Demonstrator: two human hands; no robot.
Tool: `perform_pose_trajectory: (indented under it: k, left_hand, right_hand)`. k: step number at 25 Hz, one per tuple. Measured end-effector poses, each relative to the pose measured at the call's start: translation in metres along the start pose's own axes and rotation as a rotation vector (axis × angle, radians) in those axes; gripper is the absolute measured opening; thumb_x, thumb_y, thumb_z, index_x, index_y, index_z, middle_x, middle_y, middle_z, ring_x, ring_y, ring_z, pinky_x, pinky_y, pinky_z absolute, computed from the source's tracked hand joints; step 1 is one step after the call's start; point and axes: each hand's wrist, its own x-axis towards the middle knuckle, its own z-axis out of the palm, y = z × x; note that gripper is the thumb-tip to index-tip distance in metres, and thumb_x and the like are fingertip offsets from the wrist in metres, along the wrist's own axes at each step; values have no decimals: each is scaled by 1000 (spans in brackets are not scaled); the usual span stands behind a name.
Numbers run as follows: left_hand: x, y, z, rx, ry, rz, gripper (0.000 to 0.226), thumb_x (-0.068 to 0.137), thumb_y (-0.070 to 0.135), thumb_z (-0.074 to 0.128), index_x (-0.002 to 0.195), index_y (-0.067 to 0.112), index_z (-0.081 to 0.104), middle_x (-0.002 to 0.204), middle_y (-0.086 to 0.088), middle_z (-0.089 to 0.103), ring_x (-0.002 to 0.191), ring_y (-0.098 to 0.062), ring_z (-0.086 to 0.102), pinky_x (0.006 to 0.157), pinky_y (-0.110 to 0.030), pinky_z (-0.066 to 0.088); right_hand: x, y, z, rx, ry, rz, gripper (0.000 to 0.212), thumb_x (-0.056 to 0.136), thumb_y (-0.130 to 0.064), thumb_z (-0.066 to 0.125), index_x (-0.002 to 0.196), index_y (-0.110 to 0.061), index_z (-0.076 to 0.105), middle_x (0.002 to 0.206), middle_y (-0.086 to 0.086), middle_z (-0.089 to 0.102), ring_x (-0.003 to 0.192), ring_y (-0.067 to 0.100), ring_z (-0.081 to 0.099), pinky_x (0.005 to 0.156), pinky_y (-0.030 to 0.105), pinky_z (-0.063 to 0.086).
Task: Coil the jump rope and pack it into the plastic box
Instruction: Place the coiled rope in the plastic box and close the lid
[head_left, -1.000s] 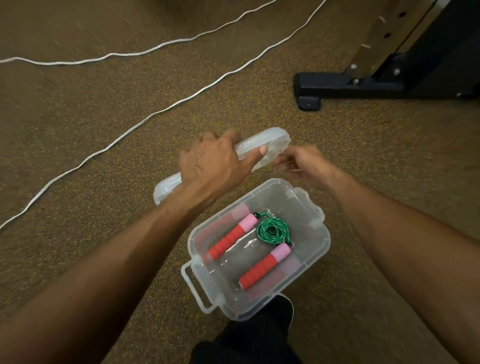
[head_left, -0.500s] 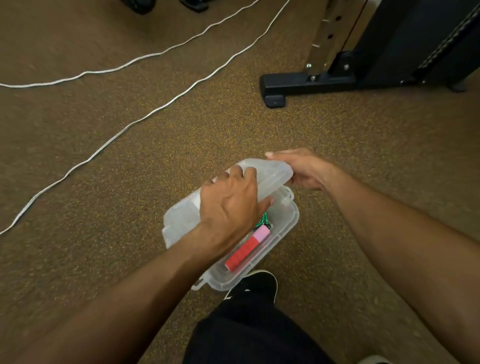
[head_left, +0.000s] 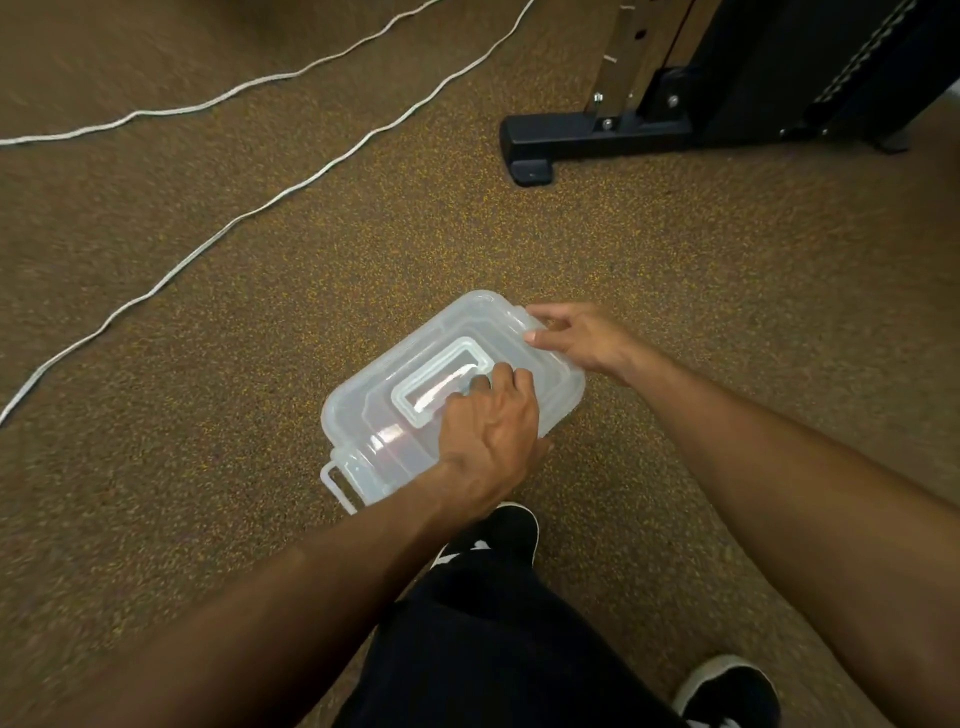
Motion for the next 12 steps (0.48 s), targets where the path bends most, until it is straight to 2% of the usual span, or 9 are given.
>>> perform_pose_trajectory:
  k: [2, 4, 8, 12]
  left_hand:
    - [-2, 0, 9, -17, 6, 3, 66, 81, 62, 64, 121, 14, 42, 114, -6, 54, 104, -25, 58, 72, -40, 49]
    - [-2, -1, 17, -49, 4, 3, 66, 79, 62, 66, 119, 16, 40, 112, -5, 54, 102, -25, 60, 69, -39, 48]
    - [3, -8, 27, -53, 3, 5, 64, 80, 60, 62, 120, 18, 36, 112, -5, 52, 99, -25, 60, 66, -38, 44]
    - [2, -11, 33, -43, 33, 39, 62, 77, 57, 63, 116, 18, 35, 105, -5, 53, 90, -25, 60, 62, -38, 42]
  right_hand:
    - [3, 3, 6, -172, 31, -42, 51, 93, -37, 65, 142, -30, 53, 143, 7, 57, 126, 25, 56, 105, 42, 44]
    - [10, 6, 9, -227, 60, -26, 52, 93, -42, 63, 143, -33, 52, 146, 7, 55, 131, 27, 52, 107, 44, 42]
    - [17, 11, 12, -456, 81, 12, 53, 93, -57, 53, 144, -45, 45, 140, 7, 59, 125, 30, 55, 100, 44, 47]
    - [17, 12, 10, -240, -2, -2, 53, 96, -43, 58, 147, -37, 44, 152, 1, 48, 134, 27, 50, 108, 43, 41]
